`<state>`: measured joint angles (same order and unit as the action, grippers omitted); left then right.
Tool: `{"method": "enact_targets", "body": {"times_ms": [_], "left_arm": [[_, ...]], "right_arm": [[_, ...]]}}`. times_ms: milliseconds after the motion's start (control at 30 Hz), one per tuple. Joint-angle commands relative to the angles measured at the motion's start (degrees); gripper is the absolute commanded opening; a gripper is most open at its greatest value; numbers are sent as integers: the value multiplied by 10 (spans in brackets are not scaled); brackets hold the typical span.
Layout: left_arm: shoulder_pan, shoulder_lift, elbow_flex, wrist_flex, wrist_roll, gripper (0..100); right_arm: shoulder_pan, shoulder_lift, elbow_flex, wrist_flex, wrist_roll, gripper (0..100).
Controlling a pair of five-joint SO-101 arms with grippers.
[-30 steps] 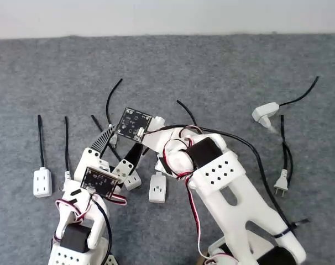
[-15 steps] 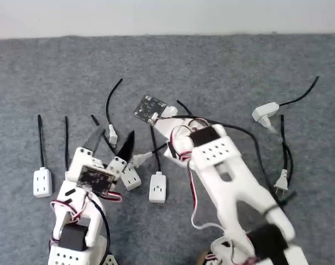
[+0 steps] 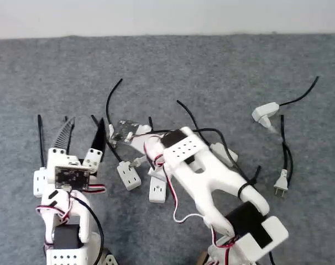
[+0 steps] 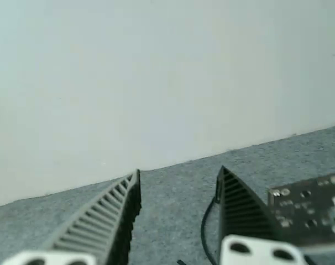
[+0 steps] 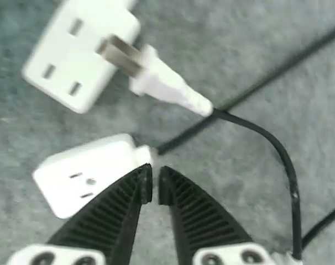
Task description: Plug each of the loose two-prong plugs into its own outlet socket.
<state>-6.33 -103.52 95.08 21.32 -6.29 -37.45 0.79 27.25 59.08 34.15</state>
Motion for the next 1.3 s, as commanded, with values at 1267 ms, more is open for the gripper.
{"method": "enact_targets", "body": {"times_ms": [1267], "left_arm": [[-60, -9, -60, -18, 37, 224]], "right_arm": [[-65, 102, -113, -22, 251, 117]]}}
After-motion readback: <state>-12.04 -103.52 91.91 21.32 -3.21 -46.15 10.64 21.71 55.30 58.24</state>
